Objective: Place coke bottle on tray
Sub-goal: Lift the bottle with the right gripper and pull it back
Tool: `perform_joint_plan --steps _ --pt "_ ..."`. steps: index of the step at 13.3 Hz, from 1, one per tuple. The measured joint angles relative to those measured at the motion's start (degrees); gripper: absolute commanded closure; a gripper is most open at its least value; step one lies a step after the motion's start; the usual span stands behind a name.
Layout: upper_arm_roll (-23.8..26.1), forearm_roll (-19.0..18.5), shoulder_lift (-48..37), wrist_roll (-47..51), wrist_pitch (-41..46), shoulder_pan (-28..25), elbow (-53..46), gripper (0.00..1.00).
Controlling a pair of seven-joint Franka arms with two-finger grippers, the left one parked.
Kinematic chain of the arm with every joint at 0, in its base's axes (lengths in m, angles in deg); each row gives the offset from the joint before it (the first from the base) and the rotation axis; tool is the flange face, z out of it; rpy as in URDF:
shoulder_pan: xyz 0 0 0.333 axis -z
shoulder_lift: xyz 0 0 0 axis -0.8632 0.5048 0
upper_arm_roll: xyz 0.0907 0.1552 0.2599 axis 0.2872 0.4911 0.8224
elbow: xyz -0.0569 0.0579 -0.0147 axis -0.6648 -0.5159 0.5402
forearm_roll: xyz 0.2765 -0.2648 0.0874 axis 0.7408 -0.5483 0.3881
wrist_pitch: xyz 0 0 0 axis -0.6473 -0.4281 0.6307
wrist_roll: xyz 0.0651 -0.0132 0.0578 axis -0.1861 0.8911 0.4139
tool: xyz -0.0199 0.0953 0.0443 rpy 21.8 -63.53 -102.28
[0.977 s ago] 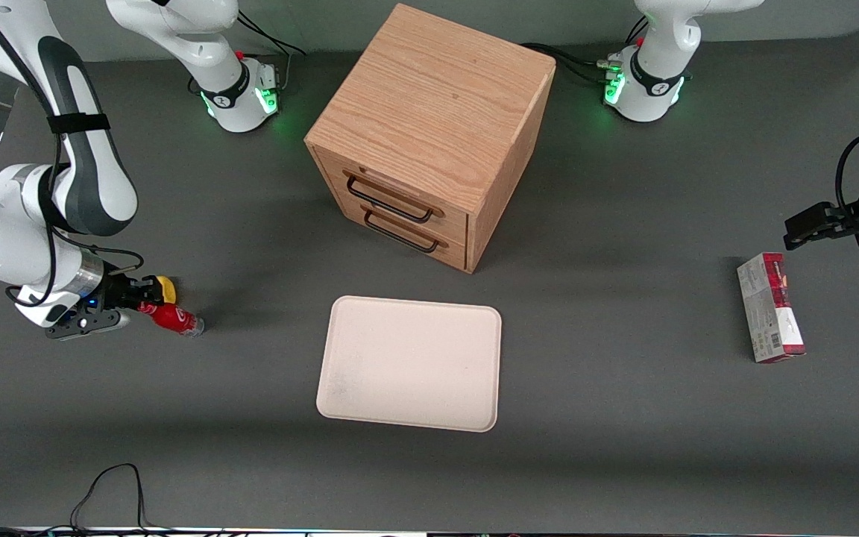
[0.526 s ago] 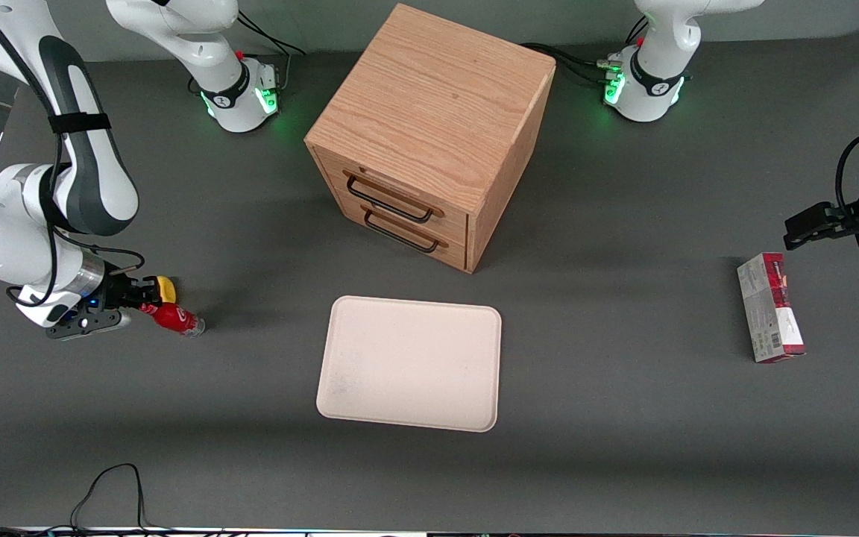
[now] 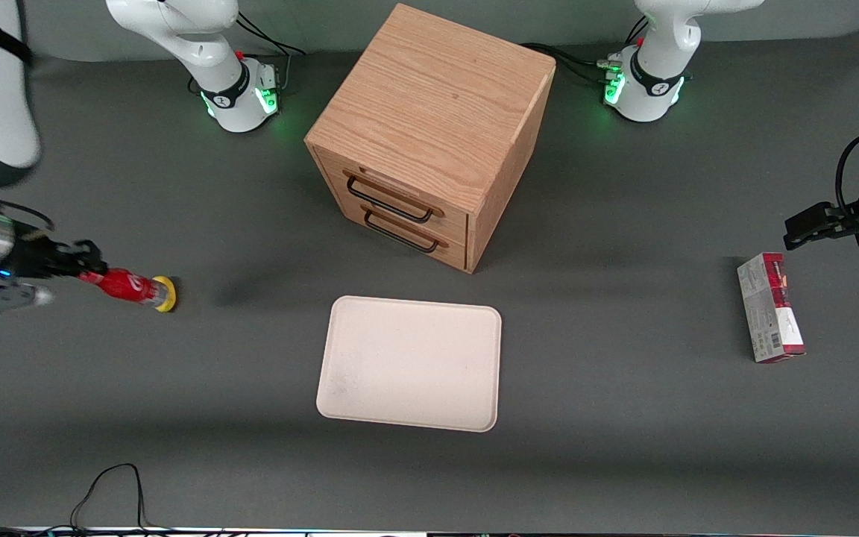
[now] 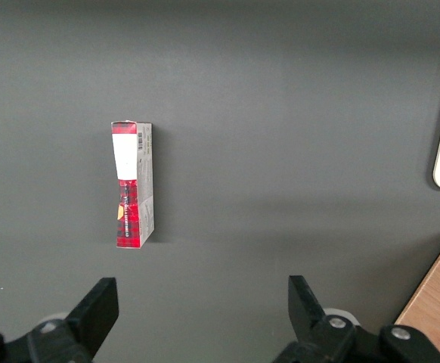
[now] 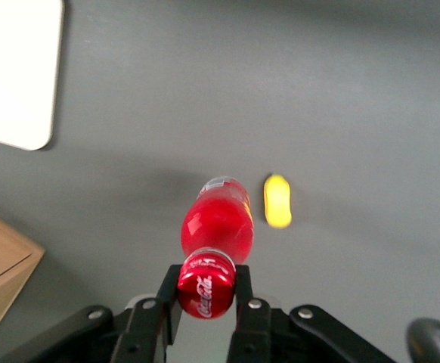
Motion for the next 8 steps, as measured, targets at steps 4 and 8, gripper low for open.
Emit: perform_joint_plan --steps 4,8 --pt "0.10 -0.01 3.84 2.07 13.82 -0.09 -15.24 1.00" --pt "0.16 -0.14 10.45 6.77 14.50 -2.09 -21.09 1.00"
